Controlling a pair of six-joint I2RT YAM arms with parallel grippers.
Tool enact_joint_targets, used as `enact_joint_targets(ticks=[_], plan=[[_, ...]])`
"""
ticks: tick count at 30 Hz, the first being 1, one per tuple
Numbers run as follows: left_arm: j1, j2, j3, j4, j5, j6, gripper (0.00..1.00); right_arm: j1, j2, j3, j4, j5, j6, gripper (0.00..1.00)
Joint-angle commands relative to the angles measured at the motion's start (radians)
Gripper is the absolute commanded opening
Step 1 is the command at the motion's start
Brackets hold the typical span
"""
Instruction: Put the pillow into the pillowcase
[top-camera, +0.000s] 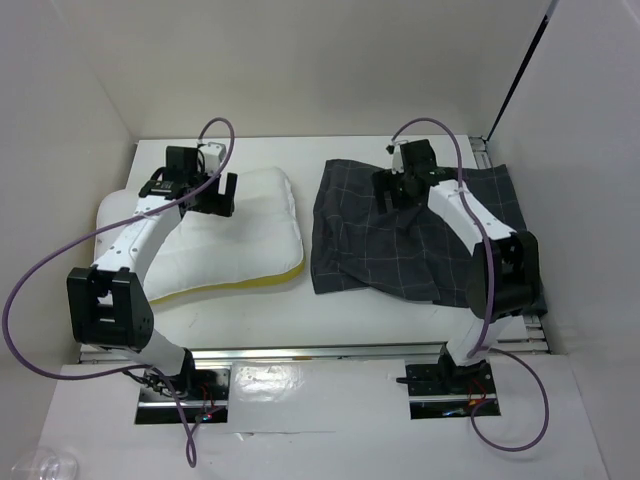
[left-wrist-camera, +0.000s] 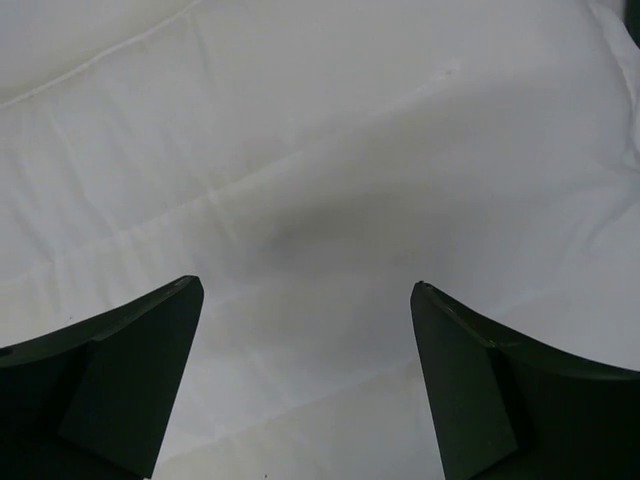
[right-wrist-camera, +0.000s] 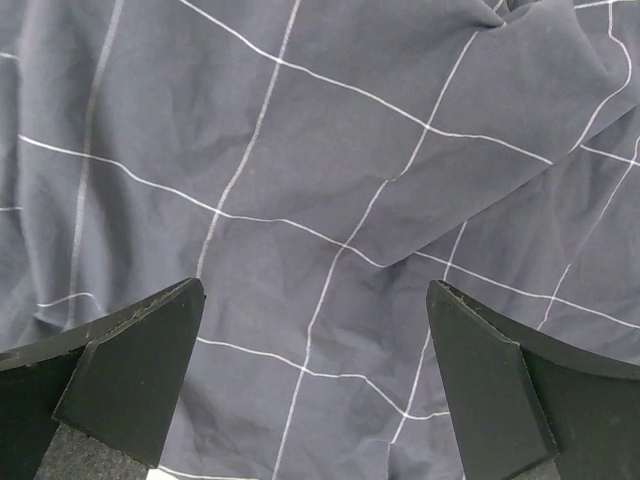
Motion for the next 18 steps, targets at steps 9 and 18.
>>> enact_joint_targets(ticks=[9, 18], plan=[[-0.017, -0.069, -0.028, 0.008, -0.112, -0.008, 1.0, 0.005, 0.048, 0.177, -0.012, -0.169, 0.042, 0.98], [-0.017, -0.092, -0.059, 0.021, -0.121, -0.008, 1.0, 0.233, 0.229, 0.331, -0.107, -0.125, -0.033, 0.89]])
